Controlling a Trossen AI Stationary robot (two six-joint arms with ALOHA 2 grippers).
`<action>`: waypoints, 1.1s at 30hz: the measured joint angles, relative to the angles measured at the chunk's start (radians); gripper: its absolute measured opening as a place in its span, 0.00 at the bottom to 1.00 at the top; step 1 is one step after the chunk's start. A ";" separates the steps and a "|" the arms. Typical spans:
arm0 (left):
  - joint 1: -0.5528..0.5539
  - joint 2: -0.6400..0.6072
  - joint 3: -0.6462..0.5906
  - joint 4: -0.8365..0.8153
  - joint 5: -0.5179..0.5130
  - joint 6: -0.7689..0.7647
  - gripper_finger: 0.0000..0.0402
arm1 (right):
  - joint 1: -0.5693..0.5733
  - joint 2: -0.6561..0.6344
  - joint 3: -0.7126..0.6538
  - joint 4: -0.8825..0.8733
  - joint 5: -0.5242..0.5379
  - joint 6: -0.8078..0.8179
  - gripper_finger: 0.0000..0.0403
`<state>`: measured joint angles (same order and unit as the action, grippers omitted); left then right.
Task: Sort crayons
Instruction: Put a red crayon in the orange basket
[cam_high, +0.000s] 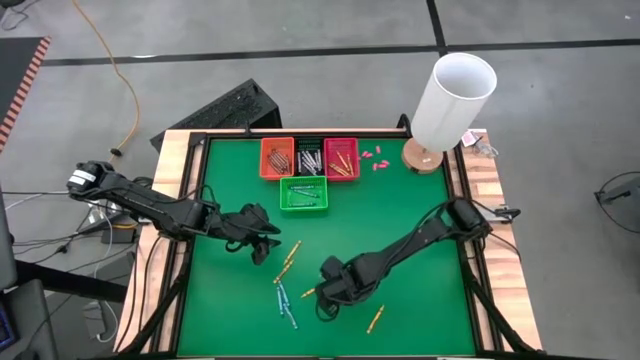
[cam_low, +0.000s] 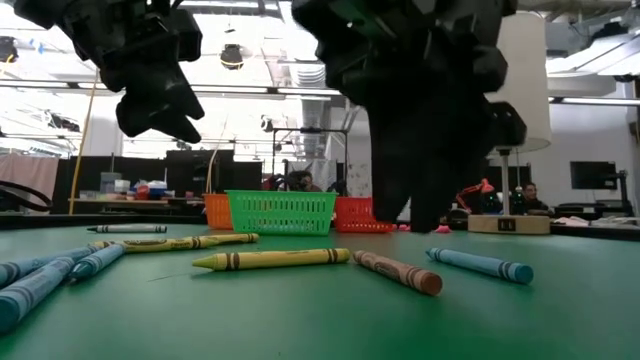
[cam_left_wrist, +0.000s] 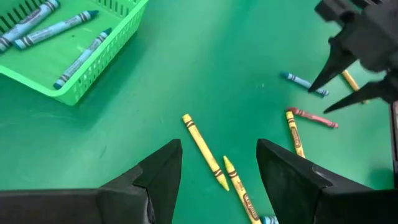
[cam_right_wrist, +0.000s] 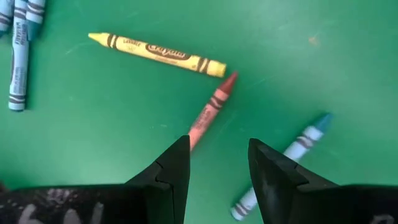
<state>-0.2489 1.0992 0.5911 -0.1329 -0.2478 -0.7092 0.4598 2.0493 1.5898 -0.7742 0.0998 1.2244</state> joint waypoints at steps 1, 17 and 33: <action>0.000 0.000 0.000 0.002 0.000 0.000 0.49 | 0.003 0.004 0.000 0.002 0.000 0.006 0.39; 0.000 0.000 0.000 0.004 -0.002 0.000 0.49 | -0.004 0.035 -0.007 0.024 0.085 -0.053 0.37; 0.000 0.000 0.000 0.003 -0.055 0.010 0.49 | -0.012 0.035 -0.008 0.025 0.083 -0.108 0.31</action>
<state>-0.2493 1.0988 0.5911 -0.1295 -0.3024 -0.6994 0.4482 2.0838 1.5818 -0.7490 0.1829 1.1168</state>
